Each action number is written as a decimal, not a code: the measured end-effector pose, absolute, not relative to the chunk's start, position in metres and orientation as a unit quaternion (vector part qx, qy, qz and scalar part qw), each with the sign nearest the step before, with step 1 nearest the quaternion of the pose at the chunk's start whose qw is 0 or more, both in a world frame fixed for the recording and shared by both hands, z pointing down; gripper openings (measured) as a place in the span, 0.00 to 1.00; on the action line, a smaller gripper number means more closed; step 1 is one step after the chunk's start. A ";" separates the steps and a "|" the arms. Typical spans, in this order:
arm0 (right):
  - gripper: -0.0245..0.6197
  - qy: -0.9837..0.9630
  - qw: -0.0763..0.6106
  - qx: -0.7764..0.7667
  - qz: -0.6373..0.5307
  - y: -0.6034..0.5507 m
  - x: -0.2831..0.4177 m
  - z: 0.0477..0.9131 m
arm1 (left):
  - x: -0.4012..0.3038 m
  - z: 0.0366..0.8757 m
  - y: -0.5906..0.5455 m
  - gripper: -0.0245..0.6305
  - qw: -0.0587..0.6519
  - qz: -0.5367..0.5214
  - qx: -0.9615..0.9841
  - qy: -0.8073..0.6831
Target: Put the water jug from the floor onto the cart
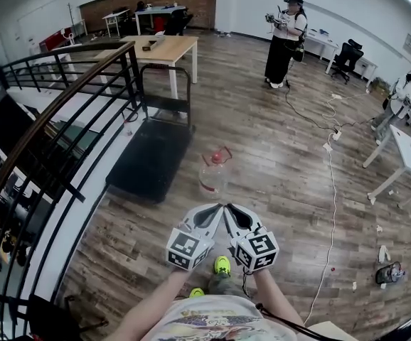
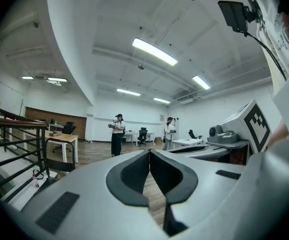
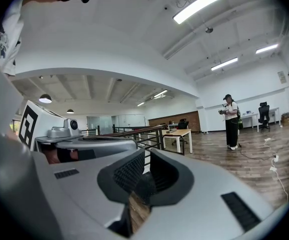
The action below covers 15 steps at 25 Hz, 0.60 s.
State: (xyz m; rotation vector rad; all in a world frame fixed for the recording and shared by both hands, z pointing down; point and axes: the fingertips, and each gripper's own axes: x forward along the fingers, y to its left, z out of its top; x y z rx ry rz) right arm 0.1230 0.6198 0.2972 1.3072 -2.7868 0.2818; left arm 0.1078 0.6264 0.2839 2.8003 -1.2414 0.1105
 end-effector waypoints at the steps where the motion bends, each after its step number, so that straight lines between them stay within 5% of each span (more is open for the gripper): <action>1: 0.08 -0.902 0.025 0.421 0.092 0.611 0.125 0.297 | 0.110 0.284 0.618 0.05 0.039 0.036 0.912 -0.406; 15: 0.08 -0.912 0.027 0.398 0.100 0.487 0.175 0.307 | 0.161 0.295 0.497 0.05 0.044 0.046 0.901 -0.430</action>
